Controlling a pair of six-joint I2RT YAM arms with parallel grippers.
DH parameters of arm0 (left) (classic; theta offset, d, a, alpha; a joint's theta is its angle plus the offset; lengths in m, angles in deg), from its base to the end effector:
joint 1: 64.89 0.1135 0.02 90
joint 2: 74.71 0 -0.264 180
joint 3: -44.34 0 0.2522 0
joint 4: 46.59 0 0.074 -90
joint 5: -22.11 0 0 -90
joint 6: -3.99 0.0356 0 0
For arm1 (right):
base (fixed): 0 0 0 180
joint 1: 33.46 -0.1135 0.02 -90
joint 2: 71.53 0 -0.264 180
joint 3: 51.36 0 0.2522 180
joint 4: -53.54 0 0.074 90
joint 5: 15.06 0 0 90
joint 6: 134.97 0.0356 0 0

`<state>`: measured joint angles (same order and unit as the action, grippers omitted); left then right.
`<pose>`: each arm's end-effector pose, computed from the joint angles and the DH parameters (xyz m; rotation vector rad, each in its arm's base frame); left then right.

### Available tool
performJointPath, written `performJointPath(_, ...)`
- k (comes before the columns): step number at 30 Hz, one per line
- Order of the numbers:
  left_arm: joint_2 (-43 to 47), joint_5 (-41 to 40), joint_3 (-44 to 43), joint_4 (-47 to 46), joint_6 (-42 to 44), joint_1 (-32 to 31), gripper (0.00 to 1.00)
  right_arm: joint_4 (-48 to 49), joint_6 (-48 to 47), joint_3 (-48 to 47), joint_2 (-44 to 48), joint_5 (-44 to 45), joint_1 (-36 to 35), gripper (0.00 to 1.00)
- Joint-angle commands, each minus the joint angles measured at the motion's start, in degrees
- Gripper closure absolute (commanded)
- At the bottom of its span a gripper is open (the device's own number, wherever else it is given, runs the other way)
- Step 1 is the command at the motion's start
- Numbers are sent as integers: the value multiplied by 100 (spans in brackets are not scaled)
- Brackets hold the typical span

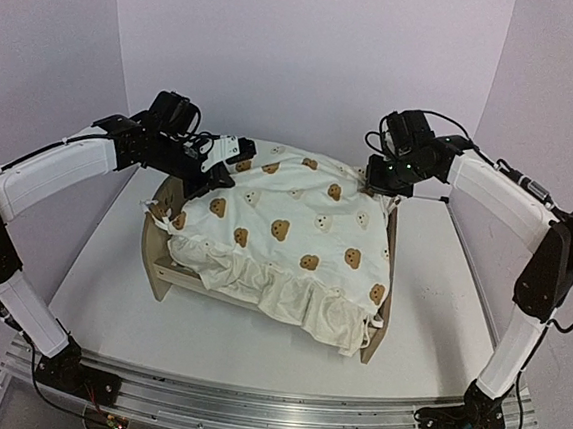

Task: Set up the pet bed

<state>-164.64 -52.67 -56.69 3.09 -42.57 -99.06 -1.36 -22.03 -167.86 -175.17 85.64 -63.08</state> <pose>0.2859 -0.2054 0.3585 1.5024 1.6405 -0.2093 0.3589 0.1964 0.3532 -0.0384 2.3024 0.2599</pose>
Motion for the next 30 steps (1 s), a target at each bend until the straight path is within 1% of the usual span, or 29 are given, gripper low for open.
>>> performJointPath(1, 313, -117, -122, 170, -10, 25, 100, 145, -80, -339, -128, -96, 42, 84)
performJointPath(2, 310, -182, -59, 127, -20, 25, 94, 139, -81, -369, -141, -194, 42, 69)
performJointPath(3, 300, -238, -29, 95, -33, 25, 84, 124, -90, -387, -133, -295, 42, 55)
performJointPath(4, 283, -275, -49, 86, -51, 25, 70, 94, -112, -389, -100, -395, 44, 45)
performJointPath(5, 259, -282, -113, 86, -67, 25, 58, 29, -156, -353, 0, -472, 37, 37)
performJointPath(6, 244, -253, -196, 107, -70, 25, 50, -103, -223, -326, 94, -515, 39, 32)
performJointPath(7, 233, -218, -278, 126, -66, 25, 44, -261, -292, -285, 212, -544, 42, 27)
performJointPath(9, 241, -115, -392, 138, -7, 25, 37, -633, -418, -107, 552, -578, 41, 23)
performJointPath(12, 341, 334, -549, 146, 103, 18, 34, -1124, -571, 328, 1163, -852, 32, 22)
performJointPath(15, 449, 828, -570, 84, 106, -125, 33, -1255, -627, 1075, 1837, -1546, 24, 29)
performJointPath(16, 464, 875, -557, 59, 77, -251, 33, -1256, -632, 1389, 2094, -1847, 20, 33)
performJointPath(18, 442, 956, -484, 43, 21, -524, 33, -1261, -605, 1854, 2485, -2138, -46, 37)
performJointPath(22, 351, 984, -206, 8, 74, -1140, 33, -1264, -812, 2682, 3250, -2367, -338, 40)
performJointPath(23, 315, 975, -127, -25, 113, -1298, 33, -1266, -941, 2836, 3411, -2392, -441, 41)
performJointPath(26, 202, 1023, 84, -177, 329, -1906, 32, -1256, -1608, 3187, 3798, -2252, -1049, 44)
performJointPath(30, 30, 1230, 566, -721, 694, -2640, 28, -1255, -2953, 3548, 4032, -2317, -1534, 45)
